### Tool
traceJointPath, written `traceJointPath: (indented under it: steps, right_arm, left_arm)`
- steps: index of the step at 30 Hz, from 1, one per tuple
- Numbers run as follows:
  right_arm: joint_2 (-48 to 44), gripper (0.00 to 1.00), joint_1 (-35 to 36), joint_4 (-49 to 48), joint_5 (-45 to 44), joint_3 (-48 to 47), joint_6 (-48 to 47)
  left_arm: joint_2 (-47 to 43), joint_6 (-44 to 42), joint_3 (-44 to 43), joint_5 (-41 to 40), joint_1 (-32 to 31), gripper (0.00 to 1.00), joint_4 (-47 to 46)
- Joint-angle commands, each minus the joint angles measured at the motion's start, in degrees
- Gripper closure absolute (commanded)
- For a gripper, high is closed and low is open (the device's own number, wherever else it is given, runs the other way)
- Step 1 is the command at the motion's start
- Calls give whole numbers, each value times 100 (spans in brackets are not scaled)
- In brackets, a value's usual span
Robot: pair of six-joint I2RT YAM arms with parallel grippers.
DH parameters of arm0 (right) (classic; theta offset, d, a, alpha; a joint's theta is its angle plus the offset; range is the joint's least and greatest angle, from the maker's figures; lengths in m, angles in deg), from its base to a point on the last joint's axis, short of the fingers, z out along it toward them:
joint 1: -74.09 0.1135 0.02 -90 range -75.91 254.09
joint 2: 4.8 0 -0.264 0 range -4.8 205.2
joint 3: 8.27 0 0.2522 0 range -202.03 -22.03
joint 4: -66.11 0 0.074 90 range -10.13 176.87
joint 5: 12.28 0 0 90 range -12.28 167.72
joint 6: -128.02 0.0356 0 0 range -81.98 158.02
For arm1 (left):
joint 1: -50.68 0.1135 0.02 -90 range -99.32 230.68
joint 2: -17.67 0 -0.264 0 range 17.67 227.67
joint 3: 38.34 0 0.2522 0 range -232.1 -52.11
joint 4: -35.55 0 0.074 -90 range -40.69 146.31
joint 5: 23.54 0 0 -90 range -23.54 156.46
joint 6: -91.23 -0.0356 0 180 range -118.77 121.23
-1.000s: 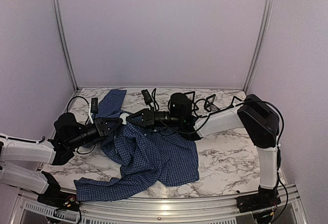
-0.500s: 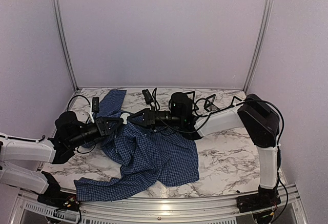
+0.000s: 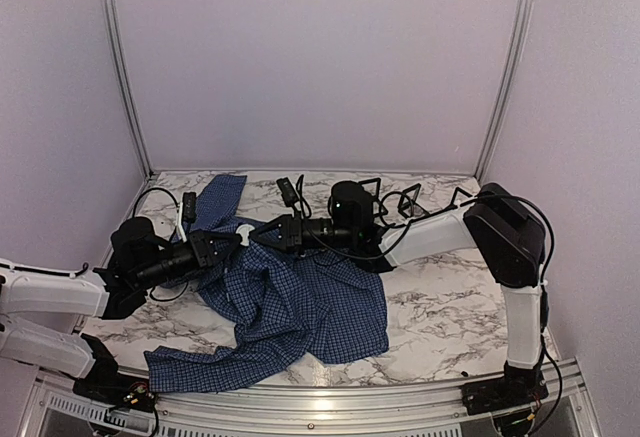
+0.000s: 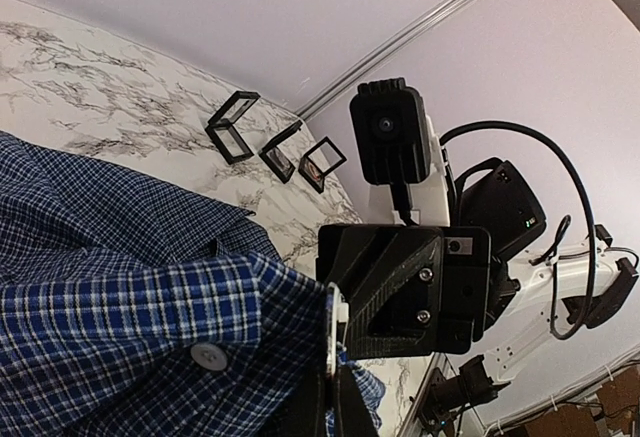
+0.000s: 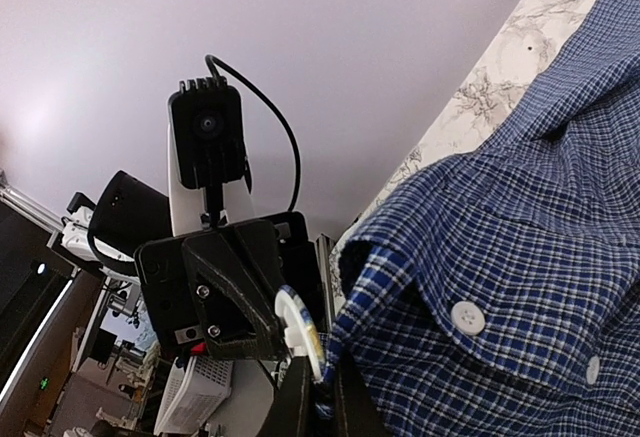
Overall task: Remove the brooch from the garment
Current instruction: Open the brooch with the crumpled clothing.
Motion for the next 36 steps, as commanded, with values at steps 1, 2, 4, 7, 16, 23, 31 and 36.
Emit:
traceJointPath:
  steps: [1, 2, 4, 7, 16, 23, 31, 36]
  right_arm:
    - [-100, 93, 112, 303, -102, -188, -275]
    - [-127, 92, 108, 347, -122, -175, -323]
    - [-172, 92, 103, 416, -146, -158, -387]
    - [-231, 92, 77, 416, -180, -99, -412]
    - [-469, 90, 56, 700, -334, 39, -707]
    - [-678, 88, 46, 1055, -507, 141, -1049]
    - [-979, 80, 71, 1885, -891, 149, -1830]
    - [-1171, 73, 169, 2696, -1331, 61, -2570]
  left_arm:
    - [-151, -85, -186, 45, -145, 100, 204]
    - [-169, -86, -185, -50, -138, 100, 290]
    - [-210, -90, -185, -171, -137, 100, 468]
    - [-268, -70, -185, -335, -137, 100, 719]
    - [-342, -35, -218, -557, -120, 100, 1159]
    - [-355, -47, -274, -568, -106, 100, 1355]
    - [-418, -144, -470, -566, -98, 100, 1789]
    - [-506, -213, -565, -577, -93, 100, 2000]
